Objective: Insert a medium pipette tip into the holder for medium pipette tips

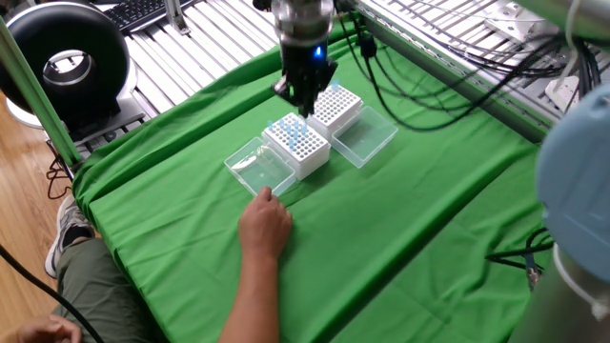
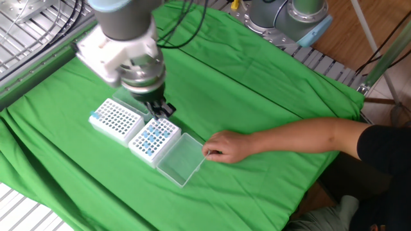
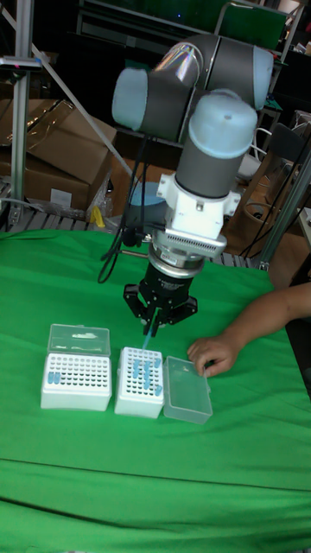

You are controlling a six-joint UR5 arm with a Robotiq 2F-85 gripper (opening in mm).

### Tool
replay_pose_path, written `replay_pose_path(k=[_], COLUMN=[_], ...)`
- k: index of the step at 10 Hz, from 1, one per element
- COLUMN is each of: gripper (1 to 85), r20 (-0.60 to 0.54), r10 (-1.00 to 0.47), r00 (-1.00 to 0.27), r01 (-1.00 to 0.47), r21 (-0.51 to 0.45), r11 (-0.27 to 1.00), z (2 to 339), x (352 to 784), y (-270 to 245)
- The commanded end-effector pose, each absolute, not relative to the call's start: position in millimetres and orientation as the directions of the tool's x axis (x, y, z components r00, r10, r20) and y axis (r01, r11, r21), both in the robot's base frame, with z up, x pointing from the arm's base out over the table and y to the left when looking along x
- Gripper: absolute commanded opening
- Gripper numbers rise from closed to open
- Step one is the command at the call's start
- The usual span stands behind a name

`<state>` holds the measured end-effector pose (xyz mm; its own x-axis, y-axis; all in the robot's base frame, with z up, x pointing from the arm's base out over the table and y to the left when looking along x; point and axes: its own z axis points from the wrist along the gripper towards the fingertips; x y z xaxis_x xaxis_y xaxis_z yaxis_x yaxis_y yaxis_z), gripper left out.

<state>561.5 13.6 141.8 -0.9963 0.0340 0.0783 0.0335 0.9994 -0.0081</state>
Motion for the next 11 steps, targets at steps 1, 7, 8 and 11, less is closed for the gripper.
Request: replay_pose_path(k=[1, 7, 8, 11], gripper=[1.0, 1.0, 1.0, 1.0], r20=[0.087, -0.012, -0.028, -0.063], r10=[-0.029, -0.286, -0.296, -0.324], r00=[-0.996, -0.958, -0.955, -0.944], r01=[-0.029, -0.284, -0.292, -0.318], r21=[-0.004, -0.094, -0.096, -0.086], r11=[1.000, 0.954, 0.951, 0.944], z=[170, 157, 151, 137], x=[572, 630, 636, 650], y=[-9, -91, -97, -103])
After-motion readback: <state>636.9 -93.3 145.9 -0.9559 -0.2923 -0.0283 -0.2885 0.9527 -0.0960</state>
